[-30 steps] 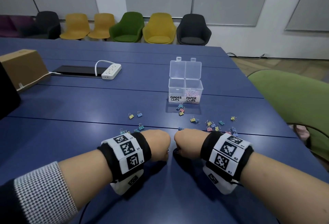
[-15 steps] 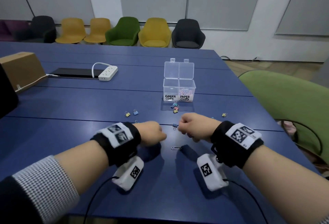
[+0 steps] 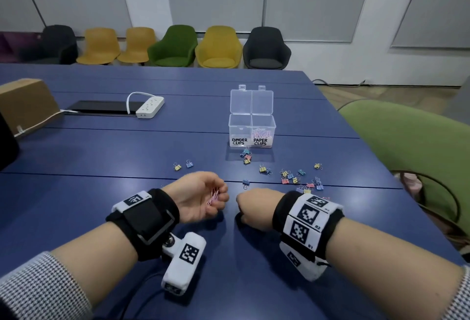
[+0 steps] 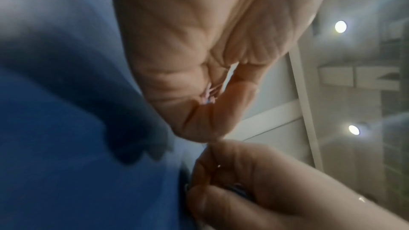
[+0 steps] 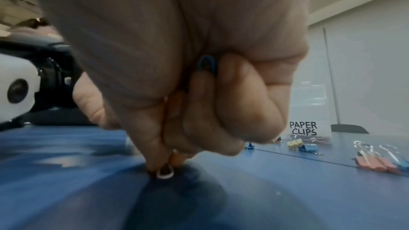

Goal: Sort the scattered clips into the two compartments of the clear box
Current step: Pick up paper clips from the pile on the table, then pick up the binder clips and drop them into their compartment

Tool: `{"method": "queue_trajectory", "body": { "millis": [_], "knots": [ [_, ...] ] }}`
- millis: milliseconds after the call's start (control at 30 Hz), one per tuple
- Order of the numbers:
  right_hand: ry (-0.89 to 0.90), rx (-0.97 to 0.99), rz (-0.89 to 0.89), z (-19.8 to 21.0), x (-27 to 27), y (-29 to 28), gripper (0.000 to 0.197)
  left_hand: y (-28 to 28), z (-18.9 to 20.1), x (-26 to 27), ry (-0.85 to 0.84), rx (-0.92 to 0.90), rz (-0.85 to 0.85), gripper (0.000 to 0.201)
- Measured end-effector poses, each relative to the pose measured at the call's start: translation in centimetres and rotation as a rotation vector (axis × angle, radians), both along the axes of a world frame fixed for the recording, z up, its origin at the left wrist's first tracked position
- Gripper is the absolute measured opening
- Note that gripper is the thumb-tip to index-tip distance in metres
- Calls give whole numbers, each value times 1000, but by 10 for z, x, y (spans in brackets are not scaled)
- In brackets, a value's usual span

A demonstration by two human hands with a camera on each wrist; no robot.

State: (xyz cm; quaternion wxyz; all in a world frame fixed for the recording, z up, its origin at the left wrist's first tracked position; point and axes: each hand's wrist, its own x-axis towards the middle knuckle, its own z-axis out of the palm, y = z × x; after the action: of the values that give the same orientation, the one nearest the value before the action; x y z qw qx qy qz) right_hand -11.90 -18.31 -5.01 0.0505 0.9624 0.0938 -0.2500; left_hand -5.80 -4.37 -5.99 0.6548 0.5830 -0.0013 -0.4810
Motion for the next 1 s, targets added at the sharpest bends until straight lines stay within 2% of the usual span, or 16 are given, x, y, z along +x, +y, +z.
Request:
{"method": "queue_trajectory", "body": {
  "millis": [100,200,300,367,433,500,567,667,767,900,1000],
  "knots": [
    [35,-19,31,1,1,0,35,-6,-8,-3,-62,163,-108,27],
    [58,-11,11,2,-2,-3,36,-16,-9,-1,-172,327,-200,27],
    [72,197,-122,1,7,-24,29,-32,0,10,-331,466,-297,25],
    [135,487,-330,2,20,-47,24,-45,11,24,-390,496,-331,24],
    [178,866,-667,7,33,-70,25,-60,26,45,-377,453,-312,23],
    [117,1170,-923,11,47,-94,26,-77,43,69,-313,331,-213,25],
    [75,1372,-1048,15,64,-116,23,-97,60,92,-258,162,-63,28],
    [-8,1582,-1130,23,91,-136,24,-128,76,117,-232,-23,155,37],
    [-113,1625,-1111,32,122,-144,32,-154,73,132,-331,-59,280,44],
    [-335,1388,-950,42,163,-141,32,-167,58,142,-540,59,287,44],
    [-536,1295,-856,48,188,-127,29,-159,56,148,-578,63,316,50]
  ]
}}
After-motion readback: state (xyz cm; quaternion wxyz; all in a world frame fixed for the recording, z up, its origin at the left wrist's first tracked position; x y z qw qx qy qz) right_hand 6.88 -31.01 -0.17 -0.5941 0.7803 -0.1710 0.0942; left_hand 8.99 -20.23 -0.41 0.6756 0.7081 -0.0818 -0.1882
